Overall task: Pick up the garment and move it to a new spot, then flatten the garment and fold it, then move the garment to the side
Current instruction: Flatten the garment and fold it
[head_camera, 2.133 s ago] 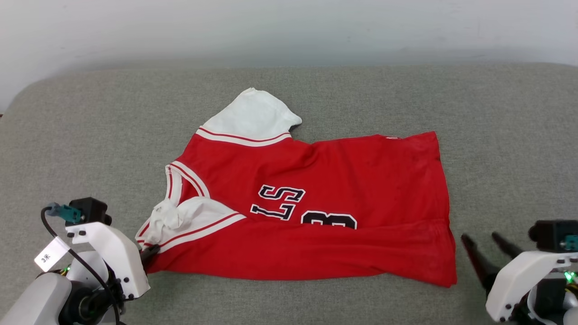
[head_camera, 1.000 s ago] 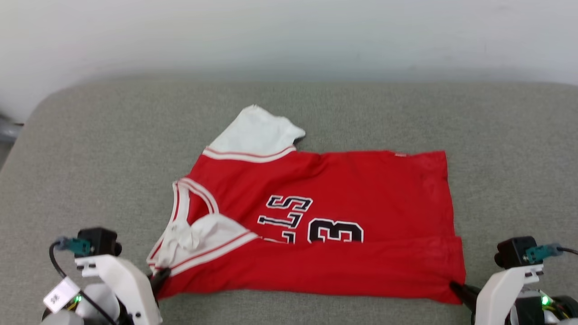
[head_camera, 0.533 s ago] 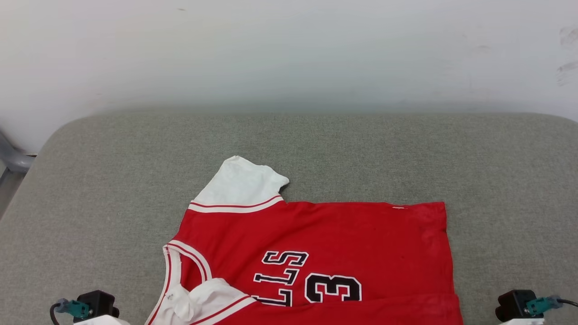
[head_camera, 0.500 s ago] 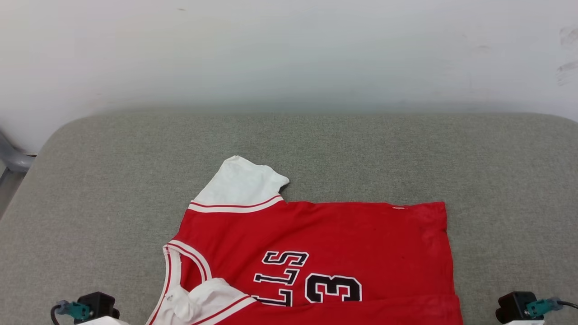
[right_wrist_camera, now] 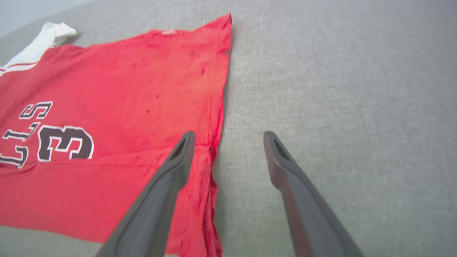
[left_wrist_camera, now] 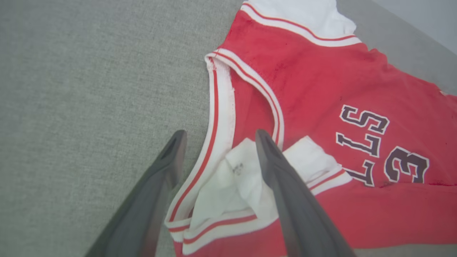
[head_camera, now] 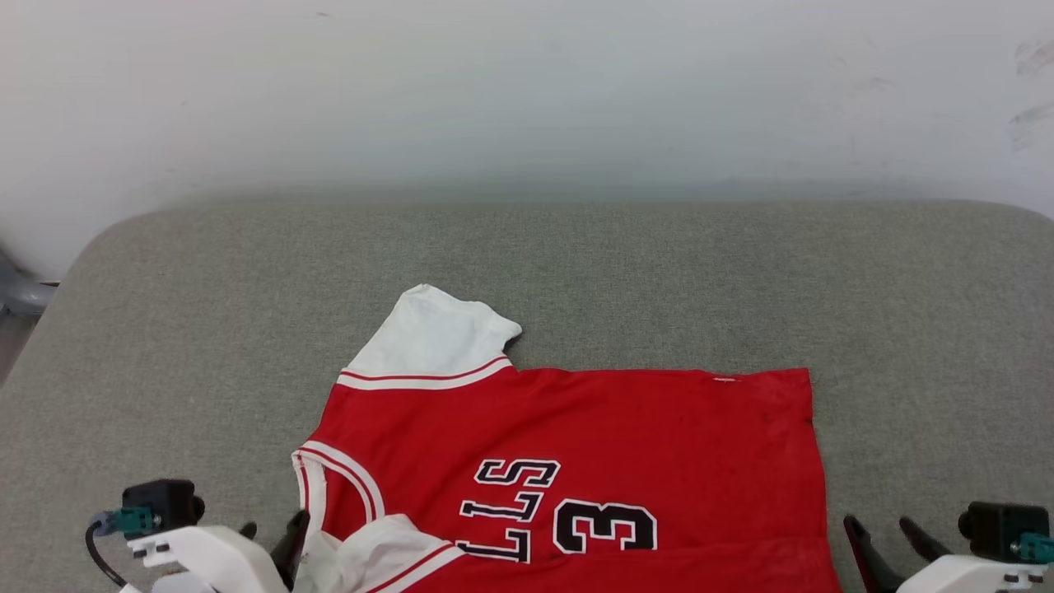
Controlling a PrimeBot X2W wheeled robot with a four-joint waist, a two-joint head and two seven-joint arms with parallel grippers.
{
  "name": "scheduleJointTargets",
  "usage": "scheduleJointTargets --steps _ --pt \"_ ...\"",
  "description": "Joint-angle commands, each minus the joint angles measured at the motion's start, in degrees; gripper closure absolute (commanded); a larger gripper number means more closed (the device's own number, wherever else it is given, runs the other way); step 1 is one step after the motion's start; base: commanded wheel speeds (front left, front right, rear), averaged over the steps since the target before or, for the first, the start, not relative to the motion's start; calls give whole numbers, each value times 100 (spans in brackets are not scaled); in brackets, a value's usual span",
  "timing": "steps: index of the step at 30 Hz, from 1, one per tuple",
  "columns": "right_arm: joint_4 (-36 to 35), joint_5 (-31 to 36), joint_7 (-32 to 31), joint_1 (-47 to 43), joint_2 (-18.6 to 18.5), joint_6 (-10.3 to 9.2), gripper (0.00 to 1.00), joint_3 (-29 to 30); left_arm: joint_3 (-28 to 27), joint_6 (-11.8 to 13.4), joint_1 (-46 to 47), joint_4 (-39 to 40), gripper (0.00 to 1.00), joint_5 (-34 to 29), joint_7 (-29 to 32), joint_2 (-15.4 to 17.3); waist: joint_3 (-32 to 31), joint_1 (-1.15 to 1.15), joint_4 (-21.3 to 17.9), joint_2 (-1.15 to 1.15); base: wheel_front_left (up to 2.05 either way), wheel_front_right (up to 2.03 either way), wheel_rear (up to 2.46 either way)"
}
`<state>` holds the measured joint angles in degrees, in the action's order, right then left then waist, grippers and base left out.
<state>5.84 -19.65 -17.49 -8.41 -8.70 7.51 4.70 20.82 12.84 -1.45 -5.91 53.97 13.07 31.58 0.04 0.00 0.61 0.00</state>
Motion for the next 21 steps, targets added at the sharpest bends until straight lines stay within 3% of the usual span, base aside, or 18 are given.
scheduleJointTargets --steps 1,8,13,16,21 --pt "-36 97 170 92 70 -5 0 27 -10 -20 143 -9 0 -59 -128 -85 12 0 -5 0 0 0 0" --pt "-343 817 1451 613 253 -5 0 128 9 -83 956 -264 0 -745 -1176 -329 271 0 -87 0 0 0 0" --pt "-665 1067 1894 917 383 -5 0 20 15 -192 1611 -572 0 -1074 -1714 -449 684 0 -194 0 0 0 0" --pt "-860 1158 1975 1066 440 -5 0 -55 41 -323 2050 -815 0 -1144 -1816 -489 1008 0 -266 0 0 0 0" --pt "-1123 1265 2000 1357 479 -5 0 -179 122 -655 2847 -1240 0 -1093 -1495 -442 1545 0 -448 0 0 0 0"
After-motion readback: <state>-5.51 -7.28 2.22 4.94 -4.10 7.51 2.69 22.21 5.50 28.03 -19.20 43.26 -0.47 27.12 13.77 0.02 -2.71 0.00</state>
